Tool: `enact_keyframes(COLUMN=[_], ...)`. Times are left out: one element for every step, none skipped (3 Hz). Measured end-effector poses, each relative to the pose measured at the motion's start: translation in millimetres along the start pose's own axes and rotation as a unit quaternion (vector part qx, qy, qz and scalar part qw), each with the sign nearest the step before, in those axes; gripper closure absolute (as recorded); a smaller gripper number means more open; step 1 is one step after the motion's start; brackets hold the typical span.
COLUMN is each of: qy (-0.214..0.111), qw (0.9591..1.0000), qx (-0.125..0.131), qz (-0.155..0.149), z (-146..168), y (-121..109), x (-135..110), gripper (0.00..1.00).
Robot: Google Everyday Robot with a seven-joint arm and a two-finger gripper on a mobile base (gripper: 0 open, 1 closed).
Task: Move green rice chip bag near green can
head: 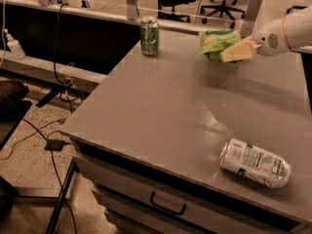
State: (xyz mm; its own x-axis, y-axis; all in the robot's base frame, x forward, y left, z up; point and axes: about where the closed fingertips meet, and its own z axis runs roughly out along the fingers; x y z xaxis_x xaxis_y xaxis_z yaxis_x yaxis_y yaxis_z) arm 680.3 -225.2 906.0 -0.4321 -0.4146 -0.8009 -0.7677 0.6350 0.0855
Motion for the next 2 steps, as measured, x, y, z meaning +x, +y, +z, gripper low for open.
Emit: enact_keyframes(qy=[0.008,0.012], qw=[0.9991,0.997], qx=[-0.038,-0.062], qz=[-0.017,-0.045], z=[34.5,66.4], y=[16.1,33.9], x=[0.7,0.0], gripper=[1.0,1.0])
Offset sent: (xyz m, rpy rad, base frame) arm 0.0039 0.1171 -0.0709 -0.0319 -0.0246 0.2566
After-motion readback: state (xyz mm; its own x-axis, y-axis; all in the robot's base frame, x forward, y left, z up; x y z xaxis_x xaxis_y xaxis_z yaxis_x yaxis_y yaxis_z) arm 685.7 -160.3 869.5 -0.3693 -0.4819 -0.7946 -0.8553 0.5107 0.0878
